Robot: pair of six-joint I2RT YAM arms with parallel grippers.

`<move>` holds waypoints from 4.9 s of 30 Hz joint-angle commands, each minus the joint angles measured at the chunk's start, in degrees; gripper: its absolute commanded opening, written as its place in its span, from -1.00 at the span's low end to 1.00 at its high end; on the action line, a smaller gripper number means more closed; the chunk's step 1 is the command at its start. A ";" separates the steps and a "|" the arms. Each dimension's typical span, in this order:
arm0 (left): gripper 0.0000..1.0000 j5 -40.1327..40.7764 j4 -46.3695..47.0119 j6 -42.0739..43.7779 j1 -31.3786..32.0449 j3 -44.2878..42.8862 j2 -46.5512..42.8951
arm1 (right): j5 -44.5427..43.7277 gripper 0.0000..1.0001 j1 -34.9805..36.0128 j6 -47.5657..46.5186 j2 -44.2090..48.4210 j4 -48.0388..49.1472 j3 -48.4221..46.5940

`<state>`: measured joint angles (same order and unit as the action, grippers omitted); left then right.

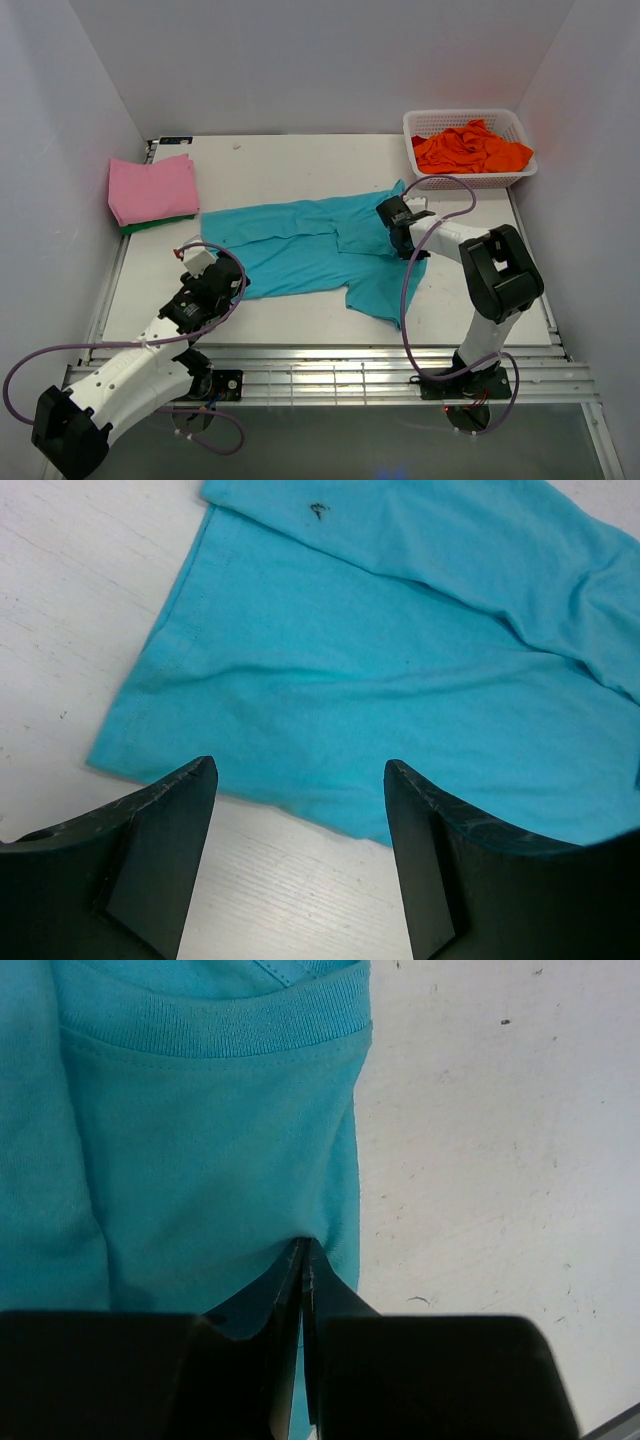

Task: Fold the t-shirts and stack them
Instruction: Fold the tshirt

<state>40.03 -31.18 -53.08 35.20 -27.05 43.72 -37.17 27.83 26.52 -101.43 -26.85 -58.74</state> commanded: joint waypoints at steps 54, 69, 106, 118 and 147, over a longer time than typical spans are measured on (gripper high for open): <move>0.96 -8.39 -10.13 -5.54 -11.91 -8.55 17.45 | 11.95 -0.37 27.79 22.16 43.32 -7.33 26.93; 0.96 -9.53 -8.90 -4.75 -11.91 -8.11 17.63 | 6.67 -0.35 30.17 28.41 40.44 -16.22 24.73; 0.96 -5.40 -11.09 -7.65 -11.91 -6.88 13.83 | 3.07 -0.85 30.09 27.18 32.43 -20.86 20.08; 0.95 -2.76 -15.23 -10.29 -12.00 -10.04 23.42 | -0.62 -0.84 30.00 20.85 32.25 -21.49 12.68; 0.43 -10.76 -8.45 -4.58 -18.24 -7.58 30.46 | -0.54 -0.85 29.65 22.34 41.40 -22.54 16.73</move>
<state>29.93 -38.06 -57.65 17.37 -35.33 74.74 -35.83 57.71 47.59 -59.72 -47.57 -41.65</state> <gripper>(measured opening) 0.715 0.086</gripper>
